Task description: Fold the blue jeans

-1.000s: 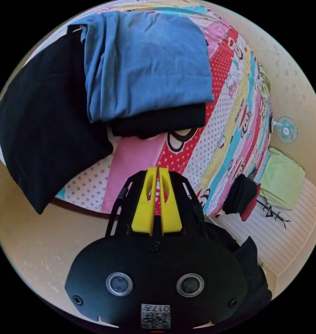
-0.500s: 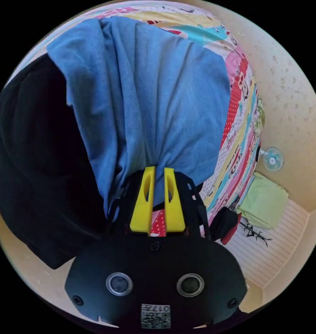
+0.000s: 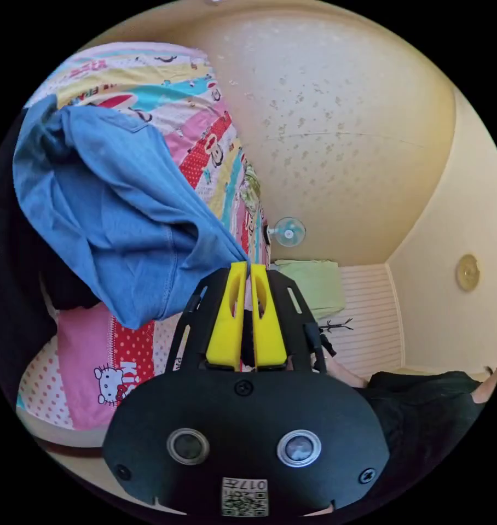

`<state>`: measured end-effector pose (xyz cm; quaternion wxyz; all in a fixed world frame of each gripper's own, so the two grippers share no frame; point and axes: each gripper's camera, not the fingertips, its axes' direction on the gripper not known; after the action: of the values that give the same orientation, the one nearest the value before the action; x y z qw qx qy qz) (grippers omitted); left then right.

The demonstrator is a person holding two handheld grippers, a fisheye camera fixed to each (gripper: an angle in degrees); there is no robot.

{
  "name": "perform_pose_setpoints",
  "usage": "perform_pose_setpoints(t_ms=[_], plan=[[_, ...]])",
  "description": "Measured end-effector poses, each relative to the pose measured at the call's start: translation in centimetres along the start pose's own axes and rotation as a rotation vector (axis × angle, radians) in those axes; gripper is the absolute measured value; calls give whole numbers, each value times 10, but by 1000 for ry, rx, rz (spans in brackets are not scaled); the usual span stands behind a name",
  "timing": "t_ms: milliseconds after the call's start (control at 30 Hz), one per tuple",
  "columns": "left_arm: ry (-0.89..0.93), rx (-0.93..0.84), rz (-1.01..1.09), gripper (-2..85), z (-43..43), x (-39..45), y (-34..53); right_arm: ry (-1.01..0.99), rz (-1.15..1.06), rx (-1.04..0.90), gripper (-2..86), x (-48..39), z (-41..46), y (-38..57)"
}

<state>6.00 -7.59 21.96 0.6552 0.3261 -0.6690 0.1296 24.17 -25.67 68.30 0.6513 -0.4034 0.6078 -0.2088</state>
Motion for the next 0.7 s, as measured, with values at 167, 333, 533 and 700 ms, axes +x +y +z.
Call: perform_pose_setpoints(t_ms=[167, 333, 533, 700], plan=[[-39, -31, 317, -9, -1, 138, 23, -491, -125, -412, 122, -49, 116, 1], [107, -275, 523, -9, 78, 239, 110, -1016, 95, -785, 149, -34, 182, 57], [-49, -248, 660, -9, 98, 274, 190, -1197, -43, -870, 115, -4, 99, 46], [-52, -216, 700, -7, 91, 283, 210, -1136, -275, -769, 59, 22, -5, 23]])
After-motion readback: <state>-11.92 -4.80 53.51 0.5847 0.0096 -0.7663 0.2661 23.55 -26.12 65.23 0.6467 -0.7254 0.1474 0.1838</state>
